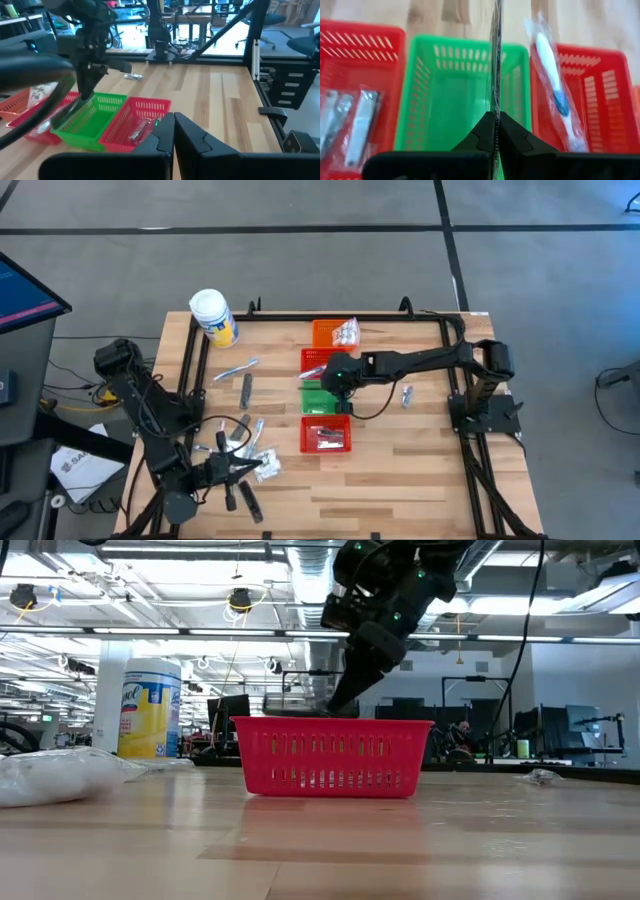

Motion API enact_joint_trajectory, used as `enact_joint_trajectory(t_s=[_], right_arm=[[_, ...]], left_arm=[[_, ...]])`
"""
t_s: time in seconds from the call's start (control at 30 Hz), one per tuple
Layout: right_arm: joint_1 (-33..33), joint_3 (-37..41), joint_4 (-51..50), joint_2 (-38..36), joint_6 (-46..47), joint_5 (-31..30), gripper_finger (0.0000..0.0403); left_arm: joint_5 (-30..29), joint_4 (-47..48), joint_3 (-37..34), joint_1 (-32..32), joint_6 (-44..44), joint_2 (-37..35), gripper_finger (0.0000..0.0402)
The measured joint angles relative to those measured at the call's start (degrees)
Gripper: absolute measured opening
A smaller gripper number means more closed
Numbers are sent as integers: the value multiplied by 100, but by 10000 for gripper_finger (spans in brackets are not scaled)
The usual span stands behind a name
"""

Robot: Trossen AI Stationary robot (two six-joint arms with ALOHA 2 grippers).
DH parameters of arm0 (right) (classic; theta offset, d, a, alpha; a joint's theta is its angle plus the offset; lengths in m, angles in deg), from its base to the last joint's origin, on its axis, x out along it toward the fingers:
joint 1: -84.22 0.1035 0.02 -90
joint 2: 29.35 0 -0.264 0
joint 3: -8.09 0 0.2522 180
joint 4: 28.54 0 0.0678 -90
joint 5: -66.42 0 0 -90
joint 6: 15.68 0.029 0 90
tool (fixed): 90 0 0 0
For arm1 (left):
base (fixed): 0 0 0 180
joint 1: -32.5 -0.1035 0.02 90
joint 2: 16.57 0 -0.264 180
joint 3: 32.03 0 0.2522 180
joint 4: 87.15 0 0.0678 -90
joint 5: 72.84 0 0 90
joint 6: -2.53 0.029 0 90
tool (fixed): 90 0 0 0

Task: Pick & Place Travel size toiletries
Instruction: Put the black comb into the green basket

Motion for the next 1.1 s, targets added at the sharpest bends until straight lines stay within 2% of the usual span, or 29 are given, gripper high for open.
enact_joint_trajectory(t_s=[0.43,1.1], right_arm=[[69,4,-475,4,103,-160,3],[114,35,-531,2,471,-160,14]], left_arm=[[-79,-114,0,37,-52,0,0],[-84,-214,0,37,-35,2,0]])
